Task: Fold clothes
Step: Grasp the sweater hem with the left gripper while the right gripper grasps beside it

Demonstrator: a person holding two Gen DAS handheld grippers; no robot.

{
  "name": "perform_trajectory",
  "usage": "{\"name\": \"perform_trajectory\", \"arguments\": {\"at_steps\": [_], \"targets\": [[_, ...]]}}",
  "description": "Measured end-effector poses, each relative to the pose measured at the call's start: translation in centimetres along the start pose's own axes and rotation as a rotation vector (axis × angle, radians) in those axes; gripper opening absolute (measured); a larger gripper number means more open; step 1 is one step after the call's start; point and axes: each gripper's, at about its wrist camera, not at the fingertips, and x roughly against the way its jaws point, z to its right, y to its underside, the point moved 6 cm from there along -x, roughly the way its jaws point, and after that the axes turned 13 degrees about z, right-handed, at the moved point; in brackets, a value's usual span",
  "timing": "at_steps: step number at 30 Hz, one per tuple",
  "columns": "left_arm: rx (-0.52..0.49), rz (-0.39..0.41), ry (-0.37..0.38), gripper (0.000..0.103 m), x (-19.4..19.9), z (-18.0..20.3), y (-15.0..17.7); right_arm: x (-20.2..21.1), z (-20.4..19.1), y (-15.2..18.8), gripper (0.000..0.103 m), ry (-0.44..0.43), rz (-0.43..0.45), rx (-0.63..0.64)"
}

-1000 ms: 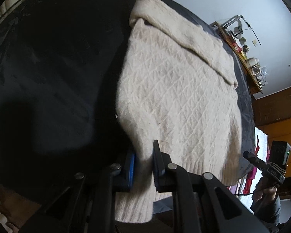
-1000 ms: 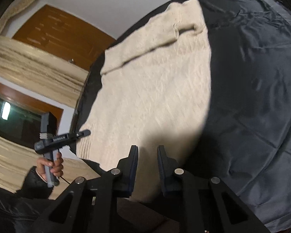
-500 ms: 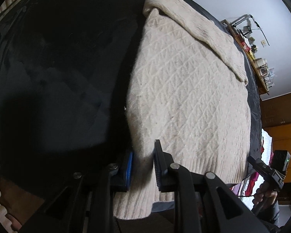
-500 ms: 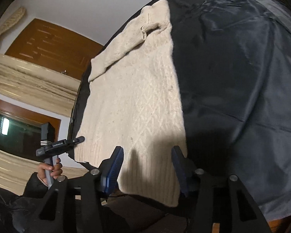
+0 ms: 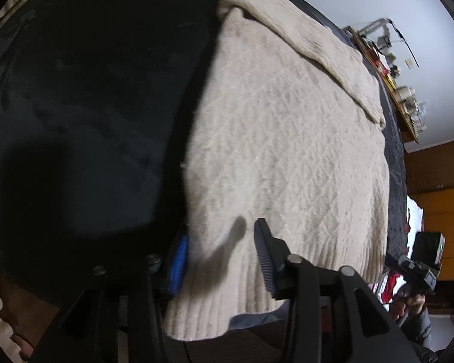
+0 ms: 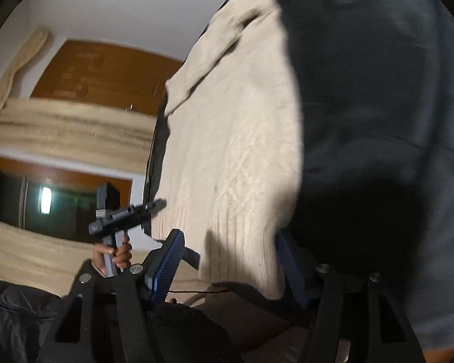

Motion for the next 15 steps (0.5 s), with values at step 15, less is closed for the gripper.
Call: {"name": "perform_trajectory", "arguments": {"at_steps": [15], "targets": [[0.007,0.02,0.027,0.019,0.6,0.2,0.4,-1.9,-2.6,-1.0,0.028,0.027,-0.001,0.084]]}}
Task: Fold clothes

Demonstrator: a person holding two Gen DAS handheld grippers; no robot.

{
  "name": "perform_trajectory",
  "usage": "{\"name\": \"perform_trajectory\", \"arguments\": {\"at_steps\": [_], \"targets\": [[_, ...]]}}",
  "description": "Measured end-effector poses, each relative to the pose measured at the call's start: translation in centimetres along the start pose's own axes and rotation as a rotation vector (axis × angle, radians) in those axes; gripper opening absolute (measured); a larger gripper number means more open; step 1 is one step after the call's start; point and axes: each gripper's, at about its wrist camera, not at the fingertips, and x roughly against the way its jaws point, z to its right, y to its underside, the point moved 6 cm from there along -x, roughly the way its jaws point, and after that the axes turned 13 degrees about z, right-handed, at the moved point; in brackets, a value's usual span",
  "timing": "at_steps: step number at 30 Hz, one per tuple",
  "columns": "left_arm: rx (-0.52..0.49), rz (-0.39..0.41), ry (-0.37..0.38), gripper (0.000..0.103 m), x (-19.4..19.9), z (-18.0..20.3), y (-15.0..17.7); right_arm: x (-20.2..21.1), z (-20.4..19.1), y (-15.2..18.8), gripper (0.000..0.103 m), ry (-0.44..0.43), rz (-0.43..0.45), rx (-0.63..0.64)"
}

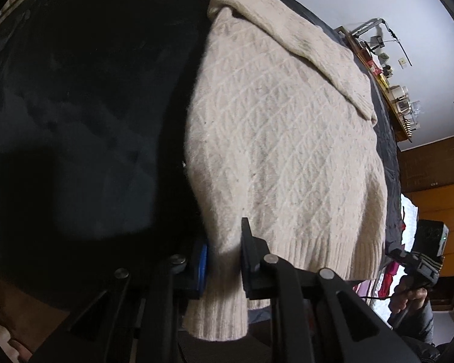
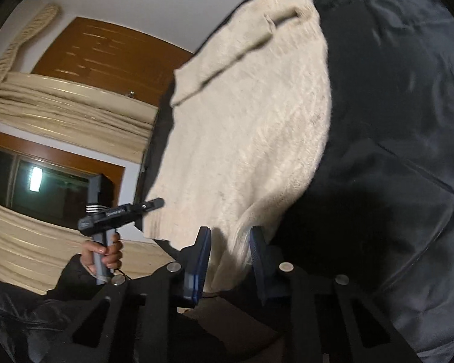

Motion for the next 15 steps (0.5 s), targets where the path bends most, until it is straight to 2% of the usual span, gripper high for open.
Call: {"name": "perform_trajectory", "arguments": {"at_steps": [4,11,15], "targets": [[-0.004,0.002,-0.002,0.019,0.1,0.3,-0.1,-0.1,0.2,-0.6,0.028,0.016,-0.001,0.005],[0.001,-0.009,-0.042,0.02,0.0,-0.4,0.3,-0.7,1.8,-0.6,0.03,0.118,0.003,-0.002],[0.003,-0.01,-0.046,0.021,-0.1,-0.6,0.6,-0.3,1.4,-0.7,0.032,0.203,-0.005,0.074]]}}
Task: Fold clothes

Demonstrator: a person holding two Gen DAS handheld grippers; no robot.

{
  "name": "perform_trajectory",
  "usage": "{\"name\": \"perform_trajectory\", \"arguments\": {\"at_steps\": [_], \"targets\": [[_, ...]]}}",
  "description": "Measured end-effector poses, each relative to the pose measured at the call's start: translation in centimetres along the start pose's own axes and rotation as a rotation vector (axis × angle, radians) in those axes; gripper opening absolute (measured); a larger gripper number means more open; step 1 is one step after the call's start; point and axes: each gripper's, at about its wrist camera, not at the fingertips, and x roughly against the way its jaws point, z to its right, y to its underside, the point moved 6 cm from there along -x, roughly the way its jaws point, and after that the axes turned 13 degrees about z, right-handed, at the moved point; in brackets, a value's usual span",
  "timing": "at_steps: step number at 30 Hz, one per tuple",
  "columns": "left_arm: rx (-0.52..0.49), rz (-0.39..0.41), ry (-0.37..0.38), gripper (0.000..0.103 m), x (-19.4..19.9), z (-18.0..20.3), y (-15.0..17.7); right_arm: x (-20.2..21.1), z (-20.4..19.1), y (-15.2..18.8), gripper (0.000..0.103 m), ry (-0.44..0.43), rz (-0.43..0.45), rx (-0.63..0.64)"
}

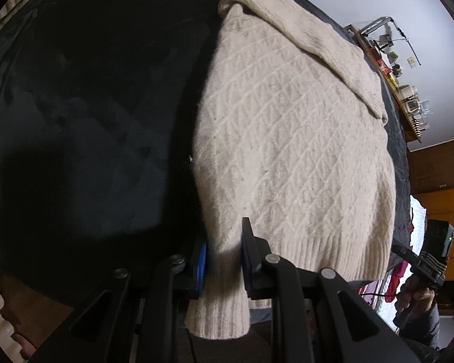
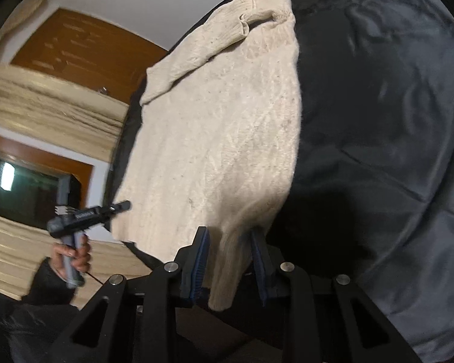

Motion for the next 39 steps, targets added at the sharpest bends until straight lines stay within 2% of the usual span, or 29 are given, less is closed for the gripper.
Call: {"name": "perform_trajectory", "arguments": {"at_steps": [2,10,12,13,14,20,22,26,29,39], "targets": [[-0.003,-0.002,0.005,0.021,-0.1,0.1,0.0,0.5,0.1,0.1,0.049,0.03,-0.001,0.009],[-0.024,-0.031,0.04,0.021,-0.5,0.8,0.1,0.9,-0.2,2.1,0.048,0.025,-0.041,0.027],[-0.039,-0.043,0.042,0.02,-0.7,1.4,0.1,0.2,-0.5,2.0,0.03,0.044,-0.043,0.047],[-0.044,-0.045,0.044,0.019,-0.8,1.5,0.1,-0.3,-0.5,1.9,0.014,0.062,-0.044,0.058],[-0.047,-0.044,0.047,0.019,-0.7,1.8,0.1,-0.7,-0.6,1.9,0.01,0.071,-0.043,0.066],[-0.017,-0.002,0.101,0.018,0.9,2.6,-1.5,0.2,-2.5,-0.2,0.01,-0.095,0.061,-0.004],[-0.011,0.02,0.117,0.018,1.3,3.1,-2.5,0.3,-2.6,-1.0,0.01,-0.105,0.076,-0.016],[0.01,0.055,0.15,0.018,2.1,3.3,-4.3,0.5,-2.2,-1.8,0.01,-0.093,0.081,-0.022],[0.01,0.053,0.144,0.018,1.9,3.0,-4.7,0.8,-1.4,-1.6,0.01,-0.076,0.065,-0.043],[0.015,-0.033,0.1,0.018,-0.1,1.0,-2.8,1.1,0.4,0.3,0.011,0.006,0.01,-0.091]]}}
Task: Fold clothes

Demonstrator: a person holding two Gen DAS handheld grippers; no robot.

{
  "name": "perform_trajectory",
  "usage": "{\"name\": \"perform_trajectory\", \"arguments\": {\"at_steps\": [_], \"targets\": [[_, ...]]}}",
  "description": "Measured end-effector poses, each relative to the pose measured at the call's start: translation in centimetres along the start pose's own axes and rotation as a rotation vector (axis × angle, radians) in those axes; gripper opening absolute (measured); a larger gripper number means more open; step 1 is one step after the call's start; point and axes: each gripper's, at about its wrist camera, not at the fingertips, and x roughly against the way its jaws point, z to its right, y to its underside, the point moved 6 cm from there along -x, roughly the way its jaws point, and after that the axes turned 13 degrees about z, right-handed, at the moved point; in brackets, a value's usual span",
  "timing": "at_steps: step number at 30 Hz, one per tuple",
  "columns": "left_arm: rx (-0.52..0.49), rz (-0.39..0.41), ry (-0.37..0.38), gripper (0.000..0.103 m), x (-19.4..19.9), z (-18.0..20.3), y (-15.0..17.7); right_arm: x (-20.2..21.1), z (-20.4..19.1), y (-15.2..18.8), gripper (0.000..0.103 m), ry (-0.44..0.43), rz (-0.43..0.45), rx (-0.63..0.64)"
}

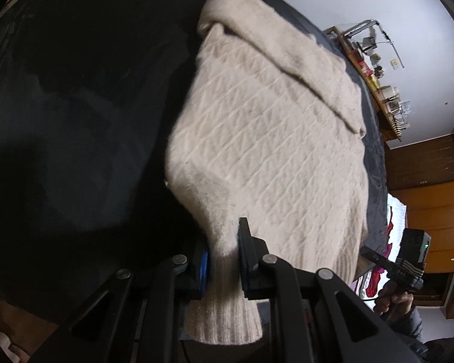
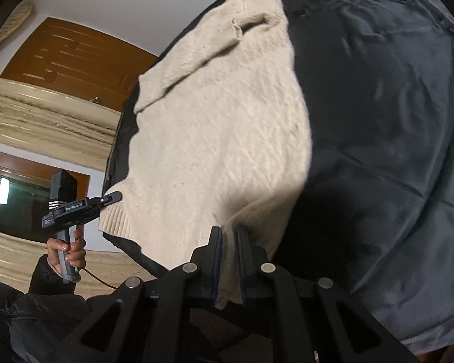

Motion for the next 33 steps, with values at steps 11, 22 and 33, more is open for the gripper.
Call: {"name": "perform_trajectory", "arguments": {"at_steps": [11,22,33], "targets": [[-0.012,-0.036,-0.029,0.019,-0.6,-1.0,0.9,0.4,0.0,0.4,0.022,0.138,0.014,0.04],[-0.01,-0.053,-0.03,0.019,-1.0,-1.4,1.1,-0.1,0.0,0.1,0.064,0.098,0.02,0.008],[0.005,-0.05,0.018,0.018,-0.7,-0.9,0.8,-1.7,-0.4,-1.0,0.013,-0.037,-0.031,-0.041]]}}
